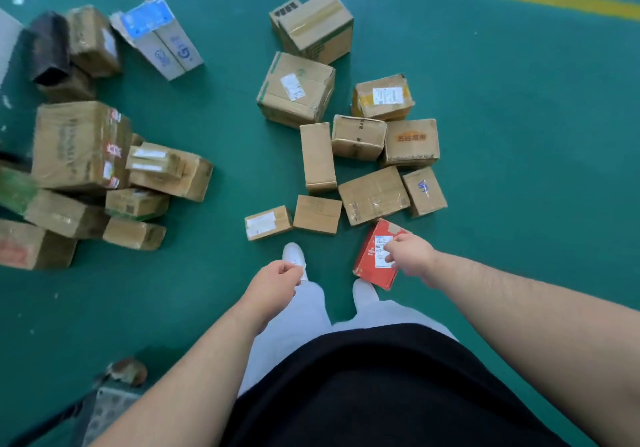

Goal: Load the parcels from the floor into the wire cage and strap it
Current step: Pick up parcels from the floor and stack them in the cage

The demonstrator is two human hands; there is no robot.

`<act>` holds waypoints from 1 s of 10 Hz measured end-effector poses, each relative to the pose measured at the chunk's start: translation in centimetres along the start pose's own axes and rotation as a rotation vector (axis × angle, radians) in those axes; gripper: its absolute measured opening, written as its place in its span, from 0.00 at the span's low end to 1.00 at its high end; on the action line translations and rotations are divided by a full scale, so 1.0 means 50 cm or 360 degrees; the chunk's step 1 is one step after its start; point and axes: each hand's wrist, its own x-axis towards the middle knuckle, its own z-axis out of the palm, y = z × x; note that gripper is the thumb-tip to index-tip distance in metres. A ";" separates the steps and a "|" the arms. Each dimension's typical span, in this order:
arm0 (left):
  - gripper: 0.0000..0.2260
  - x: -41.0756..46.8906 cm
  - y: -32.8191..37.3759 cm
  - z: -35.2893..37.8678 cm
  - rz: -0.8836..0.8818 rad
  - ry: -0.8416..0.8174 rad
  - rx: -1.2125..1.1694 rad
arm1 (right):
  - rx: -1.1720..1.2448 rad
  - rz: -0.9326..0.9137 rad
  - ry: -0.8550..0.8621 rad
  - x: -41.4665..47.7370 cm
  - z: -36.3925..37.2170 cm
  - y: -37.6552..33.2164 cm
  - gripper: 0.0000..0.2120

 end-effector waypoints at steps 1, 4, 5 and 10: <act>0.10 0.055 0.028 -0.073 -0.0025 -0.0086 0.0186 | 0.0191 0.0048 0.0036 -0.023 0.041 -0.059 0.10; 0.12 0.235 0.169 -0.142 0.0113 -0.0047 0.0506 | 0.0313 0.0057 0.0193 -0.028 0.076 -0.079 0.09; 0.11 0.255 0.219 -0.098 0.0134 -0.0162 0.0533 | 0.0337 0.0134 0.0199 -0.020 0.048 -0.058 0.08; 0.13 0.568 0.175 0.295 -0.0550 -0.0291 0.0236 | -0.0200 0.0332 -0.0295 0.451 -0.127 0.179 0.13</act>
